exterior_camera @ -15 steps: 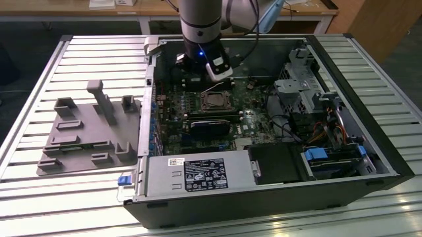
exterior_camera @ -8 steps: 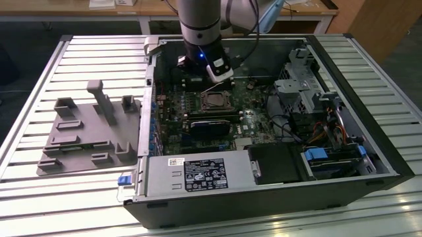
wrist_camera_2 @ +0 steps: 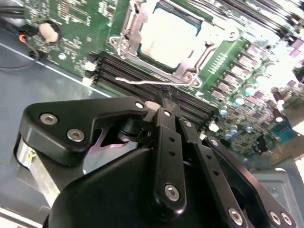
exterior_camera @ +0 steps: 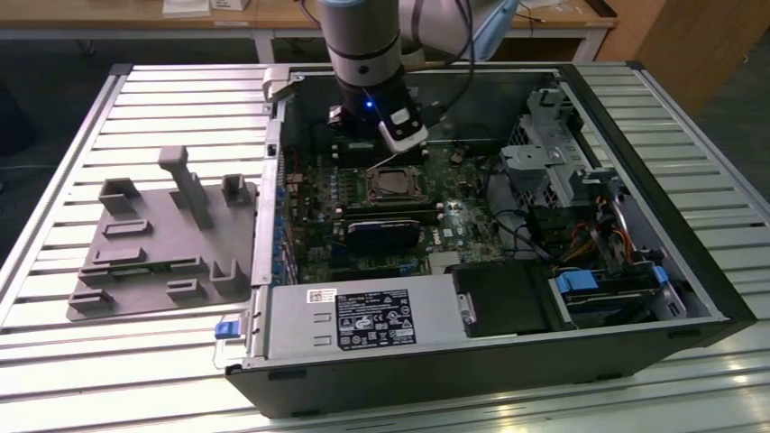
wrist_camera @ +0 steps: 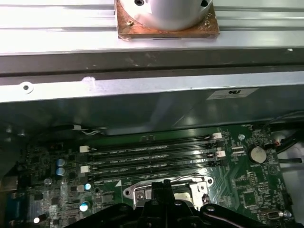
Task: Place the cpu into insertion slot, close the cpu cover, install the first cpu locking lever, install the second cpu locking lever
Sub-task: 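Install the first cpu locking lever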
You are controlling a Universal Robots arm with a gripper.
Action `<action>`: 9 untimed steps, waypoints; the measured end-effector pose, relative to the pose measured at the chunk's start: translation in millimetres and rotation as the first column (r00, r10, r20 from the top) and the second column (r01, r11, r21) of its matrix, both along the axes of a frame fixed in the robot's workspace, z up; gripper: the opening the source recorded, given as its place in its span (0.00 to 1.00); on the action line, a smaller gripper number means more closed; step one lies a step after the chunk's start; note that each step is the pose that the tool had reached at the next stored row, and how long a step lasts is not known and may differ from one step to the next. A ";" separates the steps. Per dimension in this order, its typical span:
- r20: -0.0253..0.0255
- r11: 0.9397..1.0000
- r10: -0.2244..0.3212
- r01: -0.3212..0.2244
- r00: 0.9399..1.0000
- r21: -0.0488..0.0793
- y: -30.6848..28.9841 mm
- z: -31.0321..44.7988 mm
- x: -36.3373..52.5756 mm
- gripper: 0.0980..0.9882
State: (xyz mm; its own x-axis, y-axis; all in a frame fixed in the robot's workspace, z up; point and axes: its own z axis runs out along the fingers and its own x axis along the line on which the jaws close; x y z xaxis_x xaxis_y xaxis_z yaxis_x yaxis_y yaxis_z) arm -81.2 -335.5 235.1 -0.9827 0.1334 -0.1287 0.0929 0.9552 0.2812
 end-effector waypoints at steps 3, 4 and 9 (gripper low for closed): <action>0.028 1.000 0.000 0.000 1.000 0.000 0.0 -0.9 0.0 0.01; 0.035 1.000 0.000 0.000 0.999 0.000 0.0 -1.4 0.0 0.01; 0.048 1.000 0.000 0.000 0.999 0.000 0.1 -5.4 1.1 0.01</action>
State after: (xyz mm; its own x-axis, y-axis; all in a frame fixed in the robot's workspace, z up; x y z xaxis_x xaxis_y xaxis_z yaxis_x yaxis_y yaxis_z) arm -80.2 -335.4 229.7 -0.9754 0.1334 -0.1754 0.0793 0.9552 0.2853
